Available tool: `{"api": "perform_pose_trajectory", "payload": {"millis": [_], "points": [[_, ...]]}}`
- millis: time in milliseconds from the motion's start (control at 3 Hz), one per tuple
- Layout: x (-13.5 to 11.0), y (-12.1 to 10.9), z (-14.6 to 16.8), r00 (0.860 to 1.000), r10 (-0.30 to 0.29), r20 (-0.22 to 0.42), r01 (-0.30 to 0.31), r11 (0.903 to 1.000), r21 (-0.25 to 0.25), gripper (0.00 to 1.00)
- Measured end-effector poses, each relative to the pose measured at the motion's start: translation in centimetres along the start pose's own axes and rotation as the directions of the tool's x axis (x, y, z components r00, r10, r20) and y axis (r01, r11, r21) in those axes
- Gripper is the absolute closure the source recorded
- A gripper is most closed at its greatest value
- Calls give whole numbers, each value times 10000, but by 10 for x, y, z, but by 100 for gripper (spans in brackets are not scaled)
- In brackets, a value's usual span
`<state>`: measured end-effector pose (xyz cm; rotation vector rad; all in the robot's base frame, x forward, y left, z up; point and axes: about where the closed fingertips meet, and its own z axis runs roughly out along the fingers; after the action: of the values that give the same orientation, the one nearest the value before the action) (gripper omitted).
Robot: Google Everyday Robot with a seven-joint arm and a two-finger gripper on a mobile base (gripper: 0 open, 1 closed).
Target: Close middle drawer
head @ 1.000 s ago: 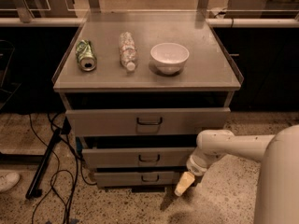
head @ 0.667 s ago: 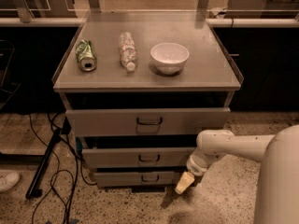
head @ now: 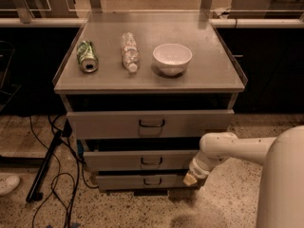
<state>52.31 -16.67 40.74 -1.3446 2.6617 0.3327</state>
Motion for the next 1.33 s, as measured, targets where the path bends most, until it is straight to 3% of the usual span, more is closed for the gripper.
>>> {"api": "perform_pose_trajectory", "payload": {"millis": [333, 667, 1333], "points": [[-6, -12, 1, 9988, 440, 224, -446, 9985, 303, 85], [-11, -20, 0, 9972, 629, 396, -649, 9965, 526, 100], [-18, -25, -1, 9962, 676, 558, -717, 9947, 738, 100]]}}
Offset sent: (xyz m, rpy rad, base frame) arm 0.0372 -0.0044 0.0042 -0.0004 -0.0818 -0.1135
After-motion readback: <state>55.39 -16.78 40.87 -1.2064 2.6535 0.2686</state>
